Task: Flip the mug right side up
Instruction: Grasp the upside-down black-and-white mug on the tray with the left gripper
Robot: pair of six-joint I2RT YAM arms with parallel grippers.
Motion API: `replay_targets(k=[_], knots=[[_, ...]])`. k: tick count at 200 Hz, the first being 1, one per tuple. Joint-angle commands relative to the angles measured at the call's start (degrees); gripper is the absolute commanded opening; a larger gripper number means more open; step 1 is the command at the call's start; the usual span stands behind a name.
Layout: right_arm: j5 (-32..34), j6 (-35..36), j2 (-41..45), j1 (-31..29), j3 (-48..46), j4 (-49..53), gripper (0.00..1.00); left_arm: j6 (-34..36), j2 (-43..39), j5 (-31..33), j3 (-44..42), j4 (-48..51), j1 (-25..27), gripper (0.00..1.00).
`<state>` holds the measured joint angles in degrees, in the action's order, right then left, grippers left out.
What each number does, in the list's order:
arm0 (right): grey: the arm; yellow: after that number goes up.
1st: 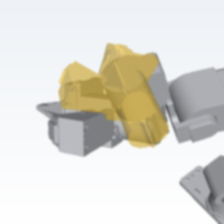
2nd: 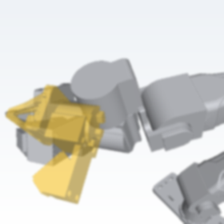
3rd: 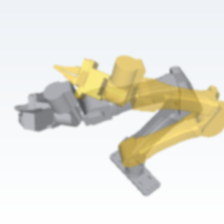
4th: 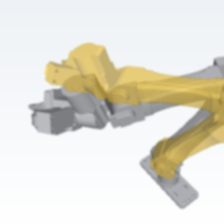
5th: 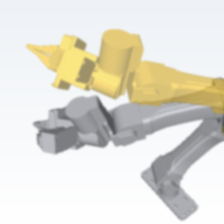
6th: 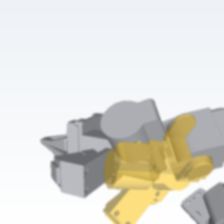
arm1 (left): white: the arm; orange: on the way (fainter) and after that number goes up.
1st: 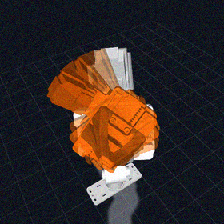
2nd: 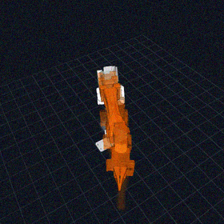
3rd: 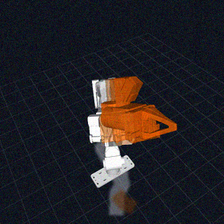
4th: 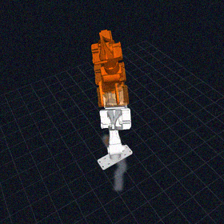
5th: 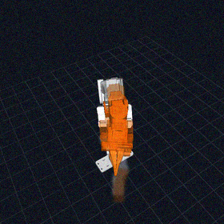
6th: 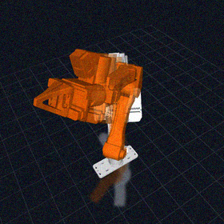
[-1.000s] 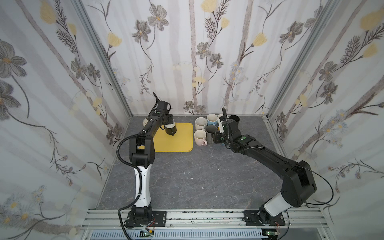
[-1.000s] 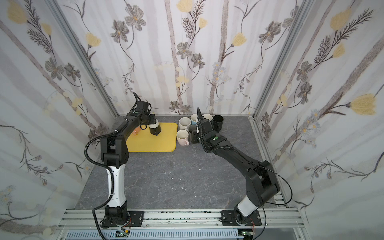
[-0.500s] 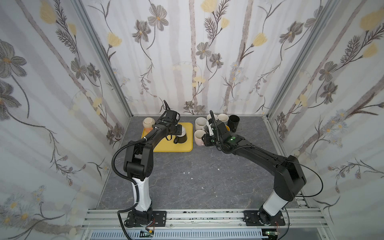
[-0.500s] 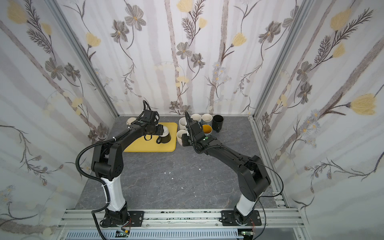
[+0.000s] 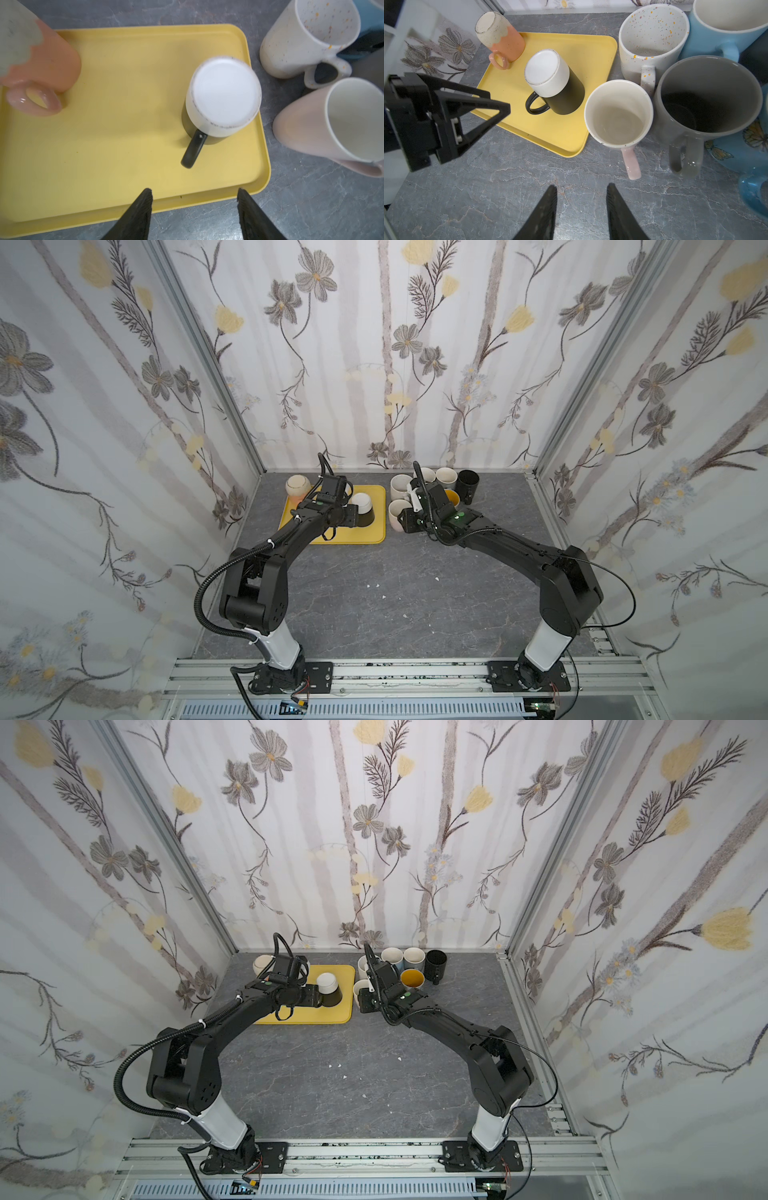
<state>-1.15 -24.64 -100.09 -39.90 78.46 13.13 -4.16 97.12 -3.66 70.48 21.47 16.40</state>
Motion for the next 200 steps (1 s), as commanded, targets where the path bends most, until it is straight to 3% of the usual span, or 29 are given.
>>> replay_targets(k=[1, 32, 78, 144, 165, 200], knots=[[0.58, -0.25, 0.02, -0.07, 0.7, -1.04, 0.4, 5.11, 0.12, -3.1, -1.64, -5.58, -0.09, 0.63], [1.16, 0.01, 0.3, 0.0, 1.26, -0.78, 0.4, 7.43, 4.74, -5.01, 0.37, -7.17, -0.26, 0.63], [2.71, 0.38, 0.95, 0.07, 0.54, -0.16, 0.4, 7.33, 13.06, -2.33, 5.71, -7.27, -1.05, 0.57], [3.19, 1.69, -0.29, 0.28, 1.91, 1.13, 0.4, 7.45, 15.14, -0.48, 6.51, -11.07, -1.07, 0.48], [3.55, 1.97, -0.4, 0.27, 2.23, 2.03, 0.4, 7.11, 15.24, -0.09, 6.4, -12.67, -1.05, 0.38], [0.97, 1.48, -1.14, 0.27, 2.11, 2.07, 0.4, 8.02, 15.04, 1.14, 6.13, -13.47, -1.02, 0.12]])
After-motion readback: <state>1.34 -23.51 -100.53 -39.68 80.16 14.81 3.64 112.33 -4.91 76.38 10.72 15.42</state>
